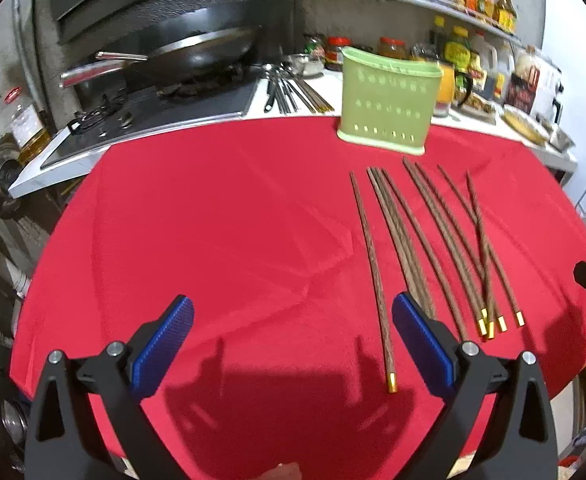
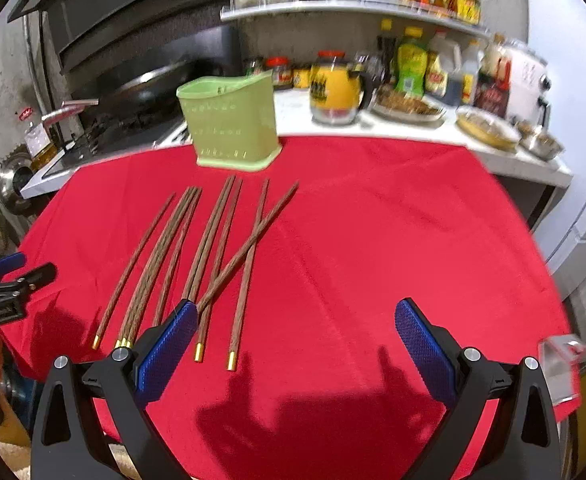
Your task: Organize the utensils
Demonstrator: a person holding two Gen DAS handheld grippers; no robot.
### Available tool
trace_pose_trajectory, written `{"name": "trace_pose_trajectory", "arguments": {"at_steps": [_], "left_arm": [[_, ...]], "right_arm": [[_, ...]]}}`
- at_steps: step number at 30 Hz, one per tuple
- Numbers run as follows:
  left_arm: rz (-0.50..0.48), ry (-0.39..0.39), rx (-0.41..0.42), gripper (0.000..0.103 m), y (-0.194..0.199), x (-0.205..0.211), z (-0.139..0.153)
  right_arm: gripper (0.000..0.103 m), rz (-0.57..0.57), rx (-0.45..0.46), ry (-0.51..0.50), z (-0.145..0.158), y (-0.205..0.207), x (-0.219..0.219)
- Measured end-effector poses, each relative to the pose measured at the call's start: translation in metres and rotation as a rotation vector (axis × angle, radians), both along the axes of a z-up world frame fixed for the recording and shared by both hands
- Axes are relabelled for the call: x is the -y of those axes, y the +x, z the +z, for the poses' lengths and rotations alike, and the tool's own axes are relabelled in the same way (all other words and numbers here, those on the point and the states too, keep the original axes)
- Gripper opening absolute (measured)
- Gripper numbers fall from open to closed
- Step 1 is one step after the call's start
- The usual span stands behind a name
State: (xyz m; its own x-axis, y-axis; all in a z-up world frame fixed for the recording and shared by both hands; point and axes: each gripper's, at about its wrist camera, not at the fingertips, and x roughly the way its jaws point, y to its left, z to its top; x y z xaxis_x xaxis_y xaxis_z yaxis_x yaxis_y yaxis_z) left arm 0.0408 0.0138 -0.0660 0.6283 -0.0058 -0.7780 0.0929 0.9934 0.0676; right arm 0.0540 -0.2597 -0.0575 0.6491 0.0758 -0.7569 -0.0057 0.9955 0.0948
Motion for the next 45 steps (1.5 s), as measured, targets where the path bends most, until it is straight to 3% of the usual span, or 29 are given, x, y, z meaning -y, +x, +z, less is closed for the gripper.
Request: {"name": "trace_pose_trajectory", "arguments": {"at_steps": [5, 11, 13, 17, 23, 39, 43, 45], "left_arm": [[-0.035, 0.028, -0.045, 0.097, 0.012, 0.012, -0.026], [-0.051, 0.039, -0.092, 0.097, 0.024, 0.019, -0.046], [-0.054, 0.037, -0.095, 0.097, 0.026, 0.021, -0.048], [-0.056, 0.041, -0.105, 0.097, 0.032, 0.025, -0.055], [-0.047, 0.013, -0.114, 0.098, 0.04, 0.021, -0.06], [-0.085, -0.022, -0.063, 0.098, 0.036, 0.017, -0.064], [-0.096, -0.023, -0.057, 0.098, 0.036, 0.016, -0.064], [-0.103, -0.023, -0.058, 0.098, 0.036, 0.016, -0.064]], "right_arm": [[0.097, 0.033, -0.063, 0.017, -0.026, 0.009, -0.01], [0.089, 0.073, -0.054, -0.034, -0.039, 0.017, -0.027], [0.058, 0.086, -0.066, -0.052, -0.044, 0.021, -0.033], [0.053, 0.111, -0.091, -0.049, -0.052, 0.032, -0.038], [0.024, 0.163, -0.069, 0.063, -0.046, 0.04, -0.045], [0.022, 0.076, -0.153, 0.079, -0.058, 0.082, -0.06], [0.007, 0.066, -0.161, 0.084, -0.055, 0.085, -0.056], [0.007, 0.073, -0.161, 0.053, -0.053, 0.083, -0.054]]}}
